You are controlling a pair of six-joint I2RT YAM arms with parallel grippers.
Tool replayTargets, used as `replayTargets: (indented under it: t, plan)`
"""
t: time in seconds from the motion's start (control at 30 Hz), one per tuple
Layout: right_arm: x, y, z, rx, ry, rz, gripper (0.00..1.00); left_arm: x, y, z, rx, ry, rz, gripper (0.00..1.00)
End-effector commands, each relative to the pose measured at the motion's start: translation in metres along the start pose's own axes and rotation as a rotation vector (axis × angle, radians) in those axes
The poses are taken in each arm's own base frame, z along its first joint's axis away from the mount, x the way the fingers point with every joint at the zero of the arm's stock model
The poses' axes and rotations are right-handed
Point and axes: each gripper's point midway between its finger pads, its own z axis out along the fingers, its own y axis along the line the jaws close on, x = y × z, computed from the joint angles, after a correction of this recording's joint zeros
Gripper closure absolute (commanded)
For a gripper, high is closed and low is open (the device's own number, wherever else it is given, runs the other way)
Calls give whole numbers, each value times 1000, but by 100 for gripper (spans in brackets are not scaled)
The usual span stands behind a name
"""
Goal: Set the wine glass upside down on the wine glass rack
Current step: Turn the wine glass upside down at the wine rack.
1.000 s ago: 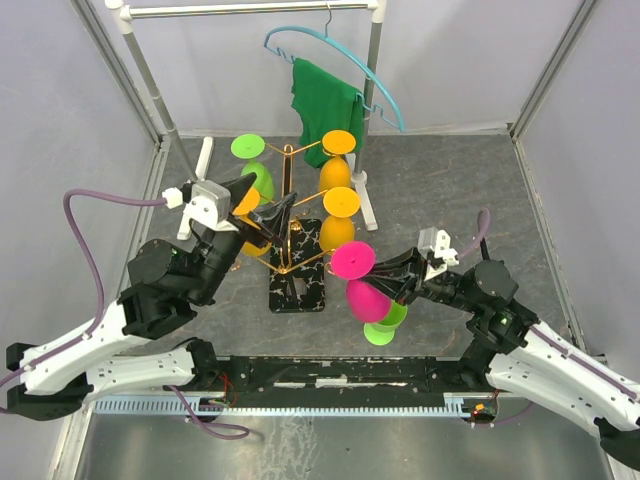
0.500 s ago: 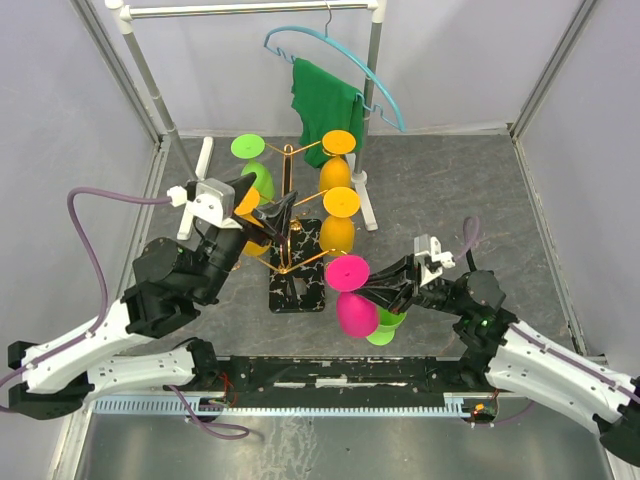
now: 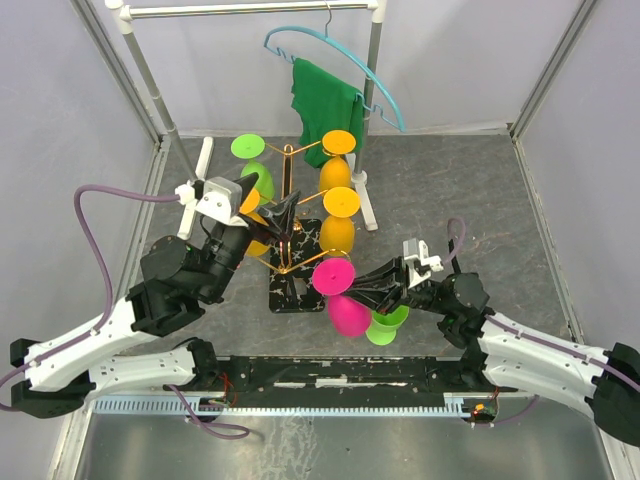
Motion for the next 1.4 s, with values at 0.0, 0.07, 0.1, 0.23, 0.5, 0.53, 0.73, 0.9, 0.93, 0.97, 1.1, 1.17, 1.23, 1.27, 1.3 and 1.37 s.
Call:
replayTargets:
  t: [0.0, 0.07, 0.1, 0.23, 0.5, 0.53, 0.73, 0.9, 0.93, 0.97, 1.1, 1.17, 1.23, 1.27, 1.3, 1.37]
  plan:
    - [-25, 11, 3, -48, -122, -54, 99, -10, 4, 0, -25, -32, -39, 13]
    - [-25, 12, 4, -53, -125, -51, 99, -9, 4, 0, -30, -31, -37, 13]
    - [-25, 13, 5, -58, -128, -50, 99, -9, 5, 0, -31, -31, -36, 13]
    - [-31, 18, 6, -76, -145, -49, 99, -7, 6, 0, -38, -30, -34, 13]
    - [-6, 3, 4, -16, -93, -53, 99, -6, 6, 0, -38, -31, -34, 13]
    - [-4, 2, 5, -16, -89, -52, 99, -6, 5, 0, -38, -31, -35, 12]
    - [5, -5, 7, 4, -92, -61, 99, -4, 4, 3, -40, -26, -24, 12]
    - [5, -12, 4, 39, -125, -89, 99, -3, 3, 4, -41, -23, -16, 12]
    - [5, -13, 4, 47, -130, -95, 99, -3, 4, 4, -43, -22, -14, 12]
    - [6, -15, 4, 55, -132, -99, 99, -2, 3, 4, -43, -22, -13, 12]
    - [11, -24, 5, 91, -135, -109, 99, -1, 3, 5, -43, -22, -10, 12]
    - [11, -28, 5, 108, -149, -112, 99, -1, 3, 5, -44, -22, -10, 11]
    - [11, -32, 6, 123, -167, -116, 99, -1, 3, 5, -44, -23, -6, 11]
    - [11, -35, 6, 131, -176, -118, 99, -1, 4, 5, -45, -22, -4, 11]
    - [12, -37, 8, 141, -176, -120, 99, 0, 3, 5, -45, -21, -2, 11]
    - [15, -42, 10, 156, -167, -126, 99, -1, 3, 5, -44, -23, 1, 11]
